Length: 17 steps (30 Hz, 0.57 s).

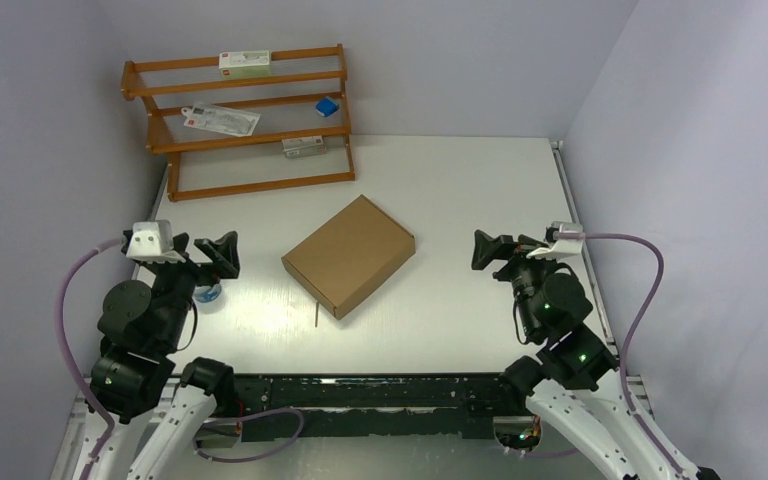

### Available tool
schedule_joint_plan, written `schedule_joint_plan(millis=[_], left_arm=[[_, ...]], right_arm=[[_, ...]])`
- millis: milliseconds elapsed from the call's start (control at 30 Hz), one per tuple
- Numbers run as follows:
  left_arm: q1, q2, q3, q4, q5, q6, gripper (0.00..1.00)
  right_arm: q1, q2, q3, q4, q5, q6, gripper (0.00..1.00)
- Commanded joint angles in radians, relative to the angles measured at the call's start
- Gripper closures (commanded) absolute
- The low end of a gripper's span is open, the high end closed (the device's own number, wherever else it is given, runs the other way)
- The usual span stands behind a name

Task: Fold the paper box

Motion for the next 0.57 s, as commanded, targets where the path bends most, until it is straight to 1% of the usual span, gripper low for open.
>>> schedule_joint_plan(millis=[0,533], left_arm=[[0.051,-0.014,-0.01,0.019,-0.03,0.017,0.01],[0.063,0.016,-0.013,0.027,-0.004,0.025,0.01]], right_arm=[[0.0,-0.038,-0.003,0.003,-0.021,-0.033,0.0],[-0.001,-0.034,-0.015,0.024,-0.047,-0.045,0.0]])
